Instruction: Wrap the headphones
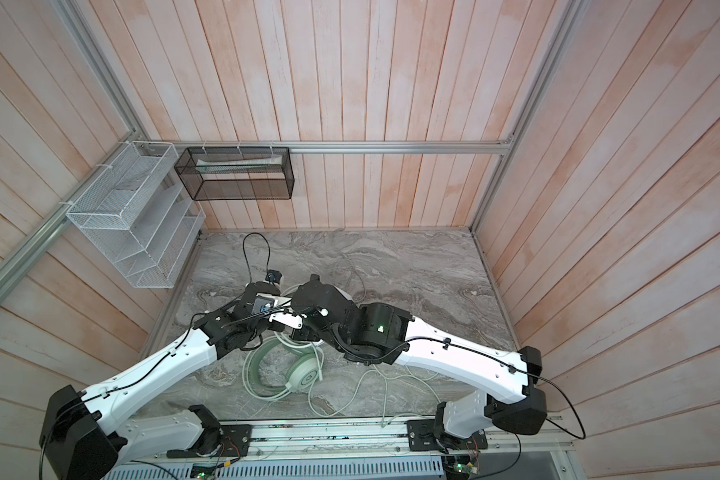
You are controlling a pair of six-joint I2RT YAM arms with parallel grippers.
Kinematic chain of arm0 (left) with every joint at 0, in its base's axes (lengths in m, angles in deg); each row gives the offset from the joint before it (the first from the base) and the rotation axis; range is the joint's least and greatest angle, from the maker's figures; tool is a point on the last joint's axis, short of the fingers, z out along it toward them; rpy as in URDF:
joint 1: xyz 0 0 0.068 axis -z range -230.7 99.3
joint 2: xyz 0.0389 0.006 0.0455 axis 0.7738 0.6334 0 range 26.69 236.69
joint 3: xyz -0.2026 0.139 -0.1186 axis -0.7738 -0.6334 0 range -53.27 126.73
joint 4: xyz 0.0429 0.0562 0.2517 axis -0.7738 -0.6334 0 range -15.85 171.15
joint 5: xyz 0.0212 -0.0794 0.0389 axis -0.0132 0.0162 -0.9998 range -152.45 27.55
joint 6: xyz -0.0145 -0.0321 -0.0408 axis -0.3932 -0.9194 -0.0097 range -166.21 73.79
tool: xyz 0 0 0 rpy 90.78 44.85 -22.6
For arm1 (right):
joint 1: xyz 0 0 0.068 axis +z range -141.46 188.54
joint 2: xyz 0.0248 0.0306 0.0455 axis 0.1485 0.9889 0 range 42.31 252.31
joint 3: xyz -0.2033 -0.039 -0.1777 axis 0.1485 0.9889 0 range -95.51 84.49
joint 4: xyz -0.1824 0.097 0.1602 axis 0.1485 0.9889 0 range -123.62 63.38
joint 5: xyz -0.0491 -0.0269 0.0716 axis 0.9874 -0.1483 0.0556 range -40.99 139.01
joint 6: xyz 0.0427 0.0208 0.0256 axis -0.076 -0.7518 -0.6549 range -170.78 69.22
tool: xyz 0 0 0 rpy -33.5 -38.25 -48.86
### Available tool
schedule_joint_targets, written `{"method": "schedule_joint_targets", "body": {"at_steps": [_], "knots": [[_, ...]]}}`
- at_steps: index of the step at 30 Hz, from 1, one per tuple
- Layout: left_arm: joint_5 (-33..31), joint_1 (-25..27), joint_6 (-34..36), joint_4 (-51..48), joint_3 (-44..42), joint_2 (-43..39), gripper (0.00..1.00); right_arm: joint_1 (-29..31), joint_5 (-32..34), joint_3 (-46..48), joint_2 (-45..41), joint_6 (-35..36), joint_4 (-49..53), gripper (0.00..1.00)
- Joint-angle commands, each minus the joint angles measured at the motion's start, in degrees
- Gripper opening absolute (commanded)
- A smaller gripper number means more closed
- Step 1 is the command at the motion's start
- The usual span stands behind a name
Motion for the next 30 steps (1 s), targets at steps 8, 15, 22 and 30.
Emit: {"method": "schedule_joint_targets", "body": {"at_steps": [8,15,22,30], "knots": [[2.96,0.81,0.71,0.6,1.44,-0.59,0.0,-2.43,4.13,-0.69,-0.17,1.9,-7.11,0.0],[4.18,0.89,-0.98,-0.99,2.9,-0.33,0.0,-1.84,-7.04,-1.87,0.25,-1.68,-3.33,0.0],[5.65,0.75,-2.01,-3.43,5.72,0.74,0.0,-0.81,-11.21,0.75,-0.45,-3.32,-5.09,0.0],[7.05,-0.25,-1.68,-4.1,6.01,3.6,0.0,0.51,-9.88,0.88,-2.51,-3.08,-7.43,0.0]]}}
